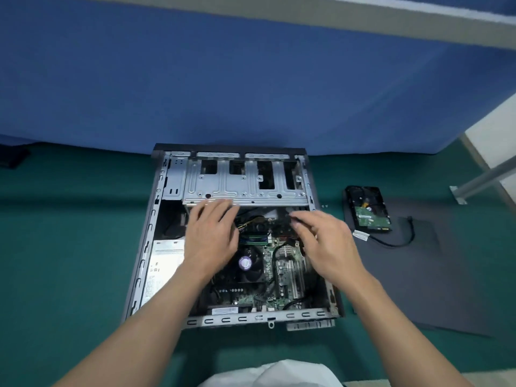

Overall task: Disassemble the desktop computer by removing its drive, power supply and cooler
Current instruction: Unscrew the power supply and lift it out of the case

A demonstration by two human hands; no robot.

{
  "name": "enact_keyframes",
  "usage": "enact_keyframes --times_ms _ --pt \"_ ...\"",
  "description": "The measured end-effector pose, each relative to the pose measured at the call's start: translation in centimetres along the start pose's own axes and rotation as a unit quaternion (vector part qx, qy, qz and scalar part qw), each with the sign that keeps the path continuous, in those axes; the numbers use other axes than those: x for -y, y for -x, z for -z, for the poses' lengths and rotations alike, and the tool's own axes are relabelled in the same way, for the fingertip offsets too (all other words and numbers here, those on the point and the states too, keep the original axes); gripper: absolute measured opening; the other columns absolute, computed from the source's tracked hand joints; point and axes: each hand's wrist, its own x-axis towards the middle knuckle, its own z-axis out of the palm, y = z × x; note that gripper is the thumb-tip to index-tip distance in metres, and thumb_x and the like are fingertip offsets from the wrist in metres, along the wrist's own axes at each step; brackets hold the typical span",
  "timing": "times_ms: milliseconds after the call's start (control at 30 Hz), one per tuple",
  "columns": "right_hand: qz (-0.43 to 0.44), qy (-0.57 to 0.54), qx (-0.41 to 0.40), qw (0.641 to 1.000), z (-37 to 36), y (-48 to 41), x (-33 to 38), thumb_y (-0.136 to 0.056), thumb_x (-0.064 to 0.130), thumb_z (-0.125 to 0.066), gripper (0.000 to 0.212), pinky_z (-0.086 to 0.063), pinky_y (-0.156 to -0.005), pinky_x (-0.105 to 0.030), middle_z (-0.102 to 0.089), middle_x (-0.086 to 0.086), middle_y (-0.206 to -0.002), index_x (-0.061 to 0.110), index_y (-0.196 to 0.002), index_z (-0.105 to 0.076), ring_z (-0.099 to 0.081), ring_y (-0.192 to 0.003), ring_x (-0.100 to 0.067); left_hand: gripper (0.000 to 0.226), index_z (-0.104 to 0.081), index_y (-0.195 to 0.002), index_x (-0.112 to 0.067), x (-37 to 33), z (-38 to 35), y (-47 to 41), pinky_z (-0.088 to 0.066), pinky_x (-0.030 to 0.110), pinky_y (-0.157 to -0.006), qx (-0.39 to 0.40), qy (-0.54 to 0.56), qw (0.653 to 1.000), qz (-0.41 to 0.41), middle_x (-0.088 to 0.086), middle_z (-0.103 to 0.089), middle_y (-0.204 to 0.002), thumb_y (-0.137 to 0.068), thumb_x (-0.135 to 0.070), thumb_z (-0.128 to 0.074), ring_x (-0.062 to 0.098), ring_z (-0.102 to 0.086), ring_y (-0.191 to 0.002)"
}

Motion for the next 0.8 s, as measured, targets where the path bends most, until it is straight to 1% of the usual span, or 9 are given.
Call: enact_keyframes --times_ms 100,233,333,433,467,533,667,733,800 --pt "-0.003 -0.116 -0.047 0.992 1.7 -0.2 0.2 -0.095 0.008 -0.054 0.023 -0.051 -0.06 -0.02 -0.067 0.014 -0.079 0.017 -0.109 -0.07 -0.06 -0.06 -0.004 0.049 -0.05 -0.139 -0.02 -3.5 0.3 0.0 -0.03 0.039 -0.11 0.091 0.103 0.99 0.03 0.0 -0.06 -0.133 -0.093 -0.036 -0.054 0.016 -0.052 -0.125" --pt "-0.007 -0.245 -0.128 0.961 4.3 -0.1 0.3 -0.099 0.005 -0.045 0.025 -0.057 -0.058 -0.033 -0.067 0.001 -0.078 0.022 -0.097 -0.064 -0.064 -0.058 -0.015 0.076 -0.025 -0.152 -0.021 -7.2 -0.7 0.3 -0.041 0.044 -0.107 0.24 0.227 0.927 0.18 0.003 -0.049 -0.143 -0.092 -0.055 -0.055 0.022 -0.048 -0.13" --pt "-0.009 -0.351 -0.201 0.915 6.7 0.1 0.0 -0.101 0.009 -0.044 0.022 -0.056 -0.055 -0.029 -0.066 0.001 -0.076 0.022 -0.09 -0.059 -0.064 -0.058 -0.017 0.073 -0.03 -0.15 -0.021 -8.8 -1.4 1.1 -0.051 0.035 -0.094 0.301 0.291 0.88 0.224 0.003 -0.058 -0.133 -0.091 -0.05 -0.06 0.02 -0.059 -0.115" --pt "-0.012 -0.428 -0.211 0.879 8.5 0.4 -0.7 -0.101 0.007 -0.042 0.019 -0.055 -0.054 -0.03 -0.066 -0.004 -0.08 0.012 -0.093 -0.058 -0.063 -0.059 -0.019 0.045 -0.051 -0.132 -0.019 -10.1 -1.8 2.1 -0.049 0.025 -0.07 0.34 0.254 0.886 0.186 -0.001 -0.067 -0.101 -0.096 -0.045 -0.056 0.007 -0.062 -0.079" --pt "-0.011 -0.436 -0.207 0.876 9.0 0.5 -1.1 -0.101 0.006 -0.042 0.019 -0.055 -0.055 -0.03 -0.065 -0.008 -0.082 0.012 -0.093 -0.058 -0.063 -0.059 -0.02 0.026 -0.058 -0.11 -0.019 -10.3 -1.8 2.3 -0.046 0.025 -0.061 0.336 0.228 0.898 0.167 -0.003 -0.064 -0.084 -0.098 -0.042 -0.051 0.004 -0.056 -0.066" --pt "-0.02 -0.43 -0.196 0.881 9.6 0.8 -2.0 -0.101 0.006 -0.043 0.02 -0.055 -0.054 -0.03 -0.066 -0.009 -0.082 0.014 -0.091 -0.059 -0.061 -0.059 -0.02 0.03 -0.048 -0.077 -0.022 -10.5 -1.8 2.6 -0.037 0.026 -0.05 0.321 0.19 0.918 0.135 -0.004 -0.054 -0.065 -0.102 -0.037 -0.044 0.006 -0.046 -0.053" --pt "-0.057 -0.406 -0.137 0.902 10.3 1.3 -4.0 -0.099 0.006 -0.046 0.021 -0.054 -0.051 -0.029 -0.068 -0.006 -0.08 0.014 -0.087 -0.06 -0.059 -0.056 -0.016 0.027 -0.052 -0.083 -0.015 -10.0 -1.2 3.1 -0.037 0.017 -0.05 0.283 0.22 0.918 0.17 0.003 -0.064 -0.074 -0.104 -0.029 -0.042 0.01 -0.052 -0.057" --pt "-0.056 -0.397 -0.07 0.913 10.2 1.7 -4.8 -0.098 0.003 -0.048 0.022 -0.056 -0.053 -0.029 -0.069 -0.008 -0.082 0.013 -0.085 -0.063 -0.061 -0.057 -0.017 0.023 -0.055 -0.084 -0.017 -9.5 -0.5 2.8 -0.042 0.015 -0.05 0.211 0.24 0.917 0.237 0.002 -0.066 -0.076 -0.104 -0.023 -0.044 0.01 -0.058 -0.06" --pt "-0.058 -0.342 0.017 0.938 9.4 2.3 -5.1 -0.097 0.004 -0.05 0.021 -0.059 -0.06 -0.032 -0.07 -0.008 -0.083 0.011 -0.087 -0.067 -0.066 -0.062 -0.019 0.023 -0.056 -0.084 -0.019 -9.0 1.0 1.6 -0.044 0.013 -0.047 0.095 0.291 0.894 0.328 0.002 -0.067 -0.073 -0.104 -0.02 -0.044 0.01 -0.061 -0.059"
